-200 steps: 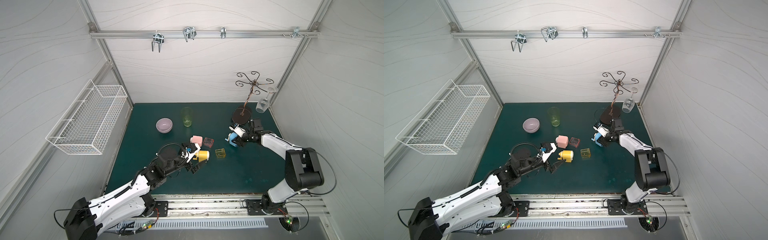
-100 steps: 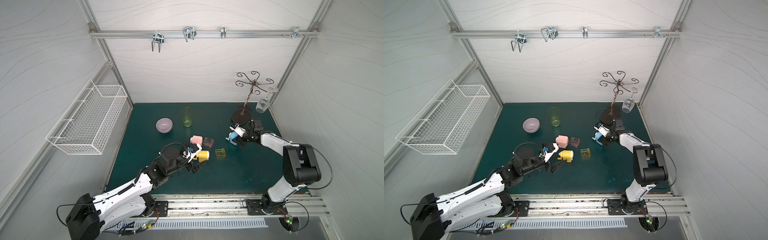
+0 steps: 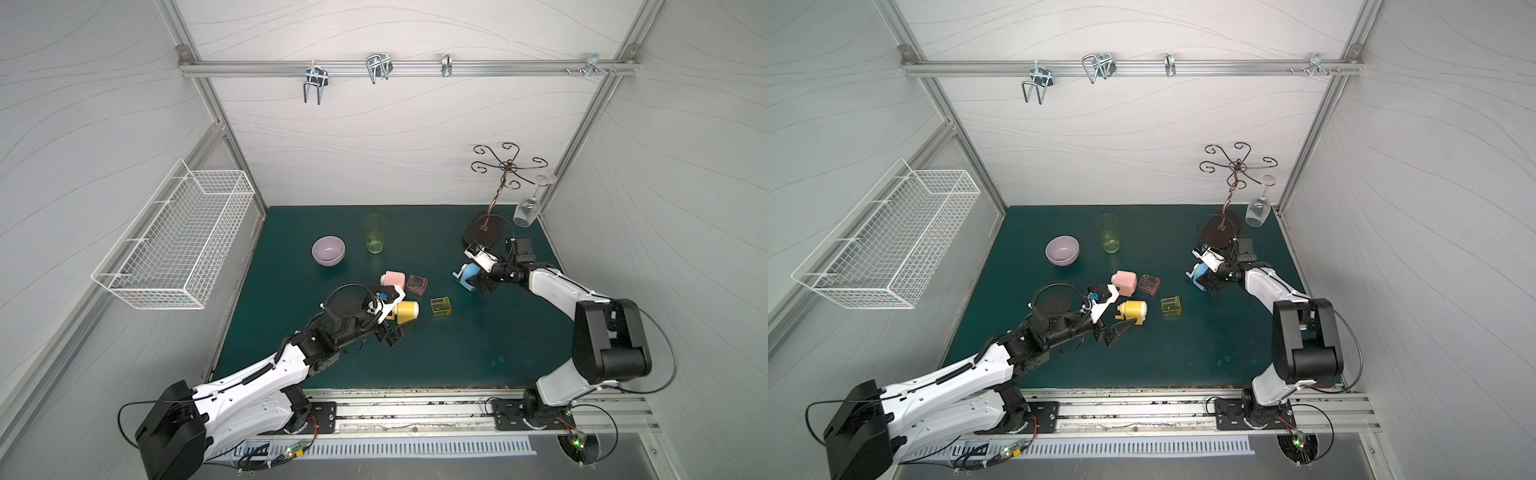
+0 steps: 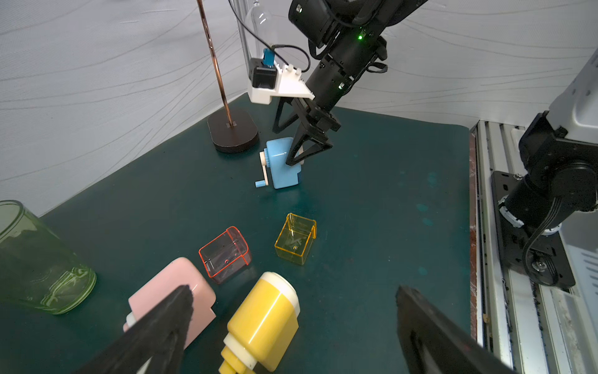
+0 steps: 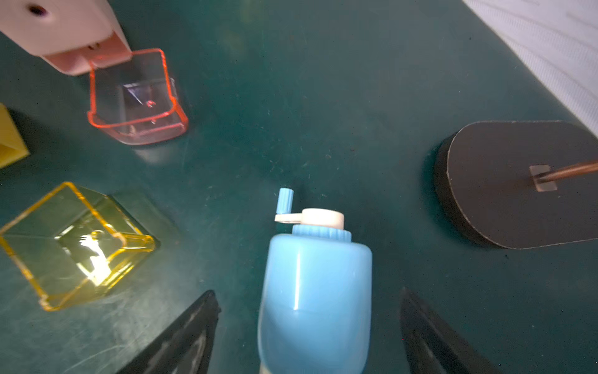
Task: Put the tray back into the pencil sharpener
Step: Place the pencil sharpener at the center of the board, then pick up the pencil sharpener from the center of the board.
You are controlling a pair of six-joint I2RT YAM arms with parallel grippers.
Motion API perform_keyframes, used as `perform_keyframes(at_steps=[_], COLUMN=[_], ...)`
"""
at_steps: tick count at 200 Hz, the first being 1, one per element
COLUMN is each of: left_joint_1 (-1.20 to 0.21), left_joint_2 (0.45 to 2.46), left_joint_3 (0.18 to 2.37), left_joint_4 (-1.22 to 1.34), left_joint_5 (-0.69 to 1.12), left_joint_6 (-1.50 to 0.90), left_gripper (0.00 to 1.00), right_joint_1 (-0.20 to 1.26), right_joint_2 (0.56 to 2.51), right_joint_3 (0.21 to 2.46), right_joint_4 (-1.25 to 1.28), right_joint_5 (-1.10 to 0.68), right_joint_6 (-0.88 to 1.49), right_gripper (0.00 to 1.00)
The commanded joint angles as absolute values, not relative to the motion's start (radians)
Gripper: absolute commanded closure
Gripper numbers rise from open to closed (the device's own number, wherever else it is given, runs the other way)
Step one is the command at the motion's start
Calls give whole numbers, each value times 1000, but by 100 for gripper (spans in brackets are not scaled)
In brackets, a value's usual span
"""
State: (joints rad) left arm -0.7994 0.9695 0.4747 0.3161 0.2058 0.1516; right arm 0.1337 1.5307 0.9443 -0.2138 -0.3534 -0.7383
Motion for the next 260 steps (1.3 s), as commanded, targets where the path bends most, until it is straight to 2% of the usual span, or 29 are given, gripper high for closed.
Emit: perform_keyframes(at_steps=[1, 24, 44, 62, 89, 119, 174, 241, 260], left_joint_1=[-794, -783, -728, -664, -609, -592, -589, -587, -587], left_joint_2=[963, 915, 851, 787, 702, 620, 518, 521, 530], left_joint_3=[460, 405, 350, 311, 286, 269, 250, 263, 269], left_joint_4=[407, 470, 481, 452, 341, 246, 139, 130, 132], left_joint_5=[185, 49, -28, -31, -16, -52, -114, -111, -104], left_joint_6=[49, -53, -157, -222, -230, -241, -252, -243, -238], left_gripper=[0, 0, 0, 0, 0, 1, 1, 1, 1], right_joint_1=[134, 206, 362, 486, 588, 634, 712, 752, 755], right_joint_2=[1419, 1330, 1310, 1332, 1455, 1591, 1699, 1794, 1806], right_joint_3=[988, 975, 948, 917, 982, 1071, 1143, 1183, 1190], right_joint_4=[-320, -401, -474, -456, -439, -454, -436, -434, -437], right_joint_5=[-469, -564, -572, -549, -477, -477, -449, -401, -397], right_joint_6=[-760, -775, -810, -821, -808, -824, -780, -761, -765], right_gripper=[11, 11, 12, 12, 15, 17, 18, 31, 38])
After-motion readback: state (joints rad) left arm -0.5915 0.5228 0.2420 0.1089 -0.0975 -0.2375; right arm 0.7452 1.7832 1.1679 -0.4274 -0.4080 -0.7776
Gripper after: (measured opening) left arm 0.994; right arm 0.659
